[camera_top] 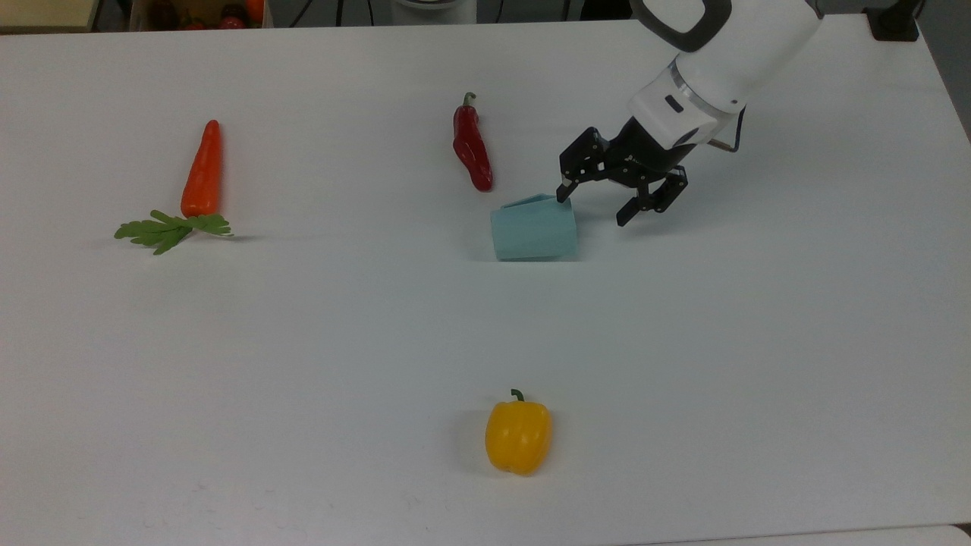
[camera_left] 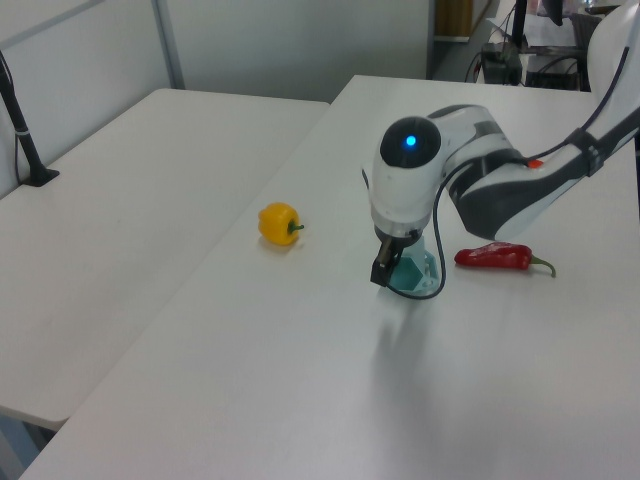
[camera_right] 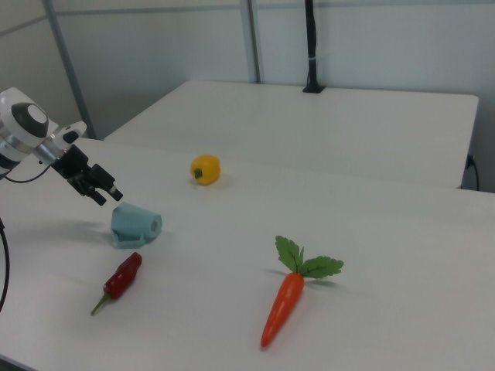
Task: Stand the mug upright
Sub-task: 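Move the gripper over the tipped light-blue mug and lower it, then close the gripper on the mug's rim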
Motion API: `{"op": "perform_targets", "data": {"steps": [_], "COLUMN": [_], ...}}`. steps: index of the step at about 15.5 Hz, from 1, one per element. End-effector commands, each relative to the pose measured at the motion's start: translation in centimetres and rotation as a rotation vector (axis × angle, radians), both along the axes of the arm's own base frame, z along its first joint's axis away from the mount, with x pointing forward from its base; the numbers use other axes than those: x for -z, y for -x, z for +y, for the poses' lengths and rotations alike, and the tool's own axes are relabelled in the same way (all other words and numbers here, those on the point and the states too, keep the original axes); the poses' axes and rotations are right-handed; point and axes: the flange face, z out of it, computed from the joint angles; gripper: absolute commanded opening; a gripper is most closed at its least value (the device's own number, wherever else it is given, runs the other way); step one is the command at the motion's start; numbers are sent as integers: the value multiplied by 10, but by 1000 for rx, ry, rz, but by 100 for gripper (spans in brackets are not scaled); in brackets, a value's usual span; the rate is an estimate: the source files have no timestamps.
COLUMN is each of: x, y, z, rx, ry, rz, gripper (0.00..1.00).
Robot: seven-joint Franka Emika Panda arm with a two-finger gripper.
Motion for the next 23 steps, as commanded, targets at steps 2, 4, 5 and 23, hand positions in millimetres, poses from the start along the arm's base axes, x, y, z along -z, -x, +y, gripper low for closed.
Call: {"op": "perform_targets", "data": {"steps": [2,4,5,23], "x": [9,21,22,41], "y": [-3,-2,-2,-2], "z": [3,-8,-13,-74], "rx": [-20,-39,-39,-15], "ry": [56,134,166,301], "rz": [-34,-34,-33,117], "gripper": [100,100,100,0]}}
